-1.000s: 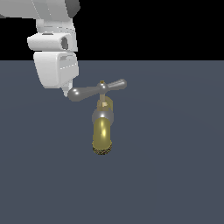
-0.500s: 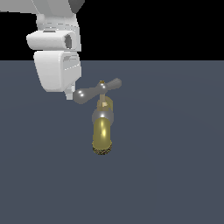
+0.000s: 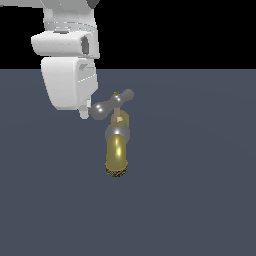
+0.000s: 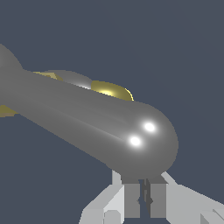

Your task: Turn on the faucet by rotating a designated handle.

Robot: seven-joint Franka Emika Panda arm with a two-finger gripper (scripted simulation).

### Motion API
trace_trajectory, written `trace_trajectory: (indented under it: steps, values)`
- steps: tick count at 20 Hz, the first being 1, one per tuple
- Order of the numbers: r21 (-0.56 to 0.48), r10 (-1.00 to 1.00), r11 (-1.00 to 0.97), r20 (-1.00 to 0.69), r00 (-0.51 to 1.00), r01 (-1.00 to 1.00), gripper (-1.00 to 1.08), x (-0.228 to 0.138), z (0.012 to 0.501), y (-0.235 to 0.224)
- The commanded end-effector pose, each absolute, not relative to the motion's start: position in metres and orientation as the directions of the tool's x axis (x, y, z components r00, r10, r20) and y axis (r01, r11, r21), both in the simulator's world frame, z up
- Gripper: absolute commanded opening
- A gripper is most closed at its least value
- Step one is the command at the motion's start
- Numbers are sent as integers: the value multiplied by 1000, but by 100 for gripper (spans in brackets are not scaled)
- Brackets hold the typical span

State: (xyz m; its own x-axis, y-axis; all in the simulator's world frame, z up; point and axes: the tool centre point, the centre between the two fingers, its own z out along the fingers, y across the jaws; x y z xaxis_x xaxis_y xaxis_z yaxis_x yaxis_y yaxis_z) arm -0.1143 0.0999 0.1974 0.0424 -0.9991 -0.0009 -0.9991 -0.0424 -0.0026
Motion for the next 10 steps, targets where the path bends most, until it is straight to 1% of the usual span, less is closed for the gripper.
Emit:
trace_trajectory:
  steps: [1, 2, 10]
  values:
    - [0, -1000, -20, 0, 20, -1000, -100, -118, 197, 86]
    - [-2, -999, -42, 0, 42, -999, -100, -116, 197, 98]
    - [-1, -999, -32, 0, 32, -999, -100, -120, 197, 50]
